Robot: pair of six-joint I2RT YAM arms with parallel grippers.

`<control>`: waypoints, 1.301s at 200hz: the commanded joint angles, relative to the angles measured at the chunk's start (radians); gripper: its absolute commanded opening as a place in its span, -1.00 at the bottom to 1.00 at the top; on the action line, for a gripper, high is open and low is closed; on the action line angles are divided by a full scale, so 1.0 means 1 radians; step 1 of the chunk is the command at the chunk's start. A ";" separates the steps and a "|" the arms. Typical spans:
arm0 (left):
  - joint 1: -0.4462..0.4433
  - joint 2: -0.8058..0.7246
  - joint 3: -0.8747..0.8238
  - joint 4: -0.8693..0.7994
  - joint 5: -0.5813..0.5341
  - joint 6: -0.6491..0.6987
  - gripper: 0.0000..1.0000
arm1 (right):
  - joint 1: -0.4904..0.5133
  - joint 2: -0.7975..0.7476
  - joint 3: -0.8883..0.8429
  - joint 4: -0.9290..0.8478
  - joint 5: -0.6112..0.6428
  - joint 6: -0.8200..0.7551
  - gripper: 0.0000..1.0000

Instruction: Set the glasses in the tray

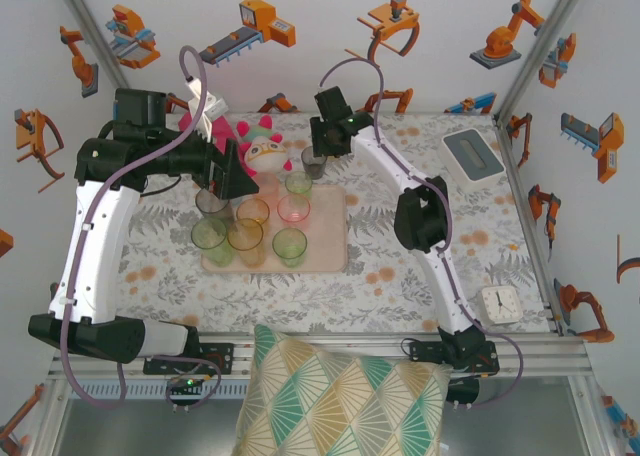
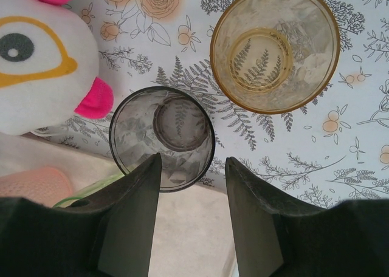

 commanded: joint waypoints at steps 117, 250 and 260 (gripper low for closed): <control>0.007 0.003 0.038 0.000 0.056 -0.015 0.94 | -0.028 0.069 0.012 0.001 -0.031 0.034 -0.16; 0.007 0.001 0.031 0.004 0.054 -0.013 0.94 | -0.033 0.078 -0.001 -0.009 -0.036 0.031 -0.28; 0.009 0.001 0.030 0.004 0.055 -0.012 0.94 | -0.033 0.080 0.000 -0.009 -0.039 0.032 -0.28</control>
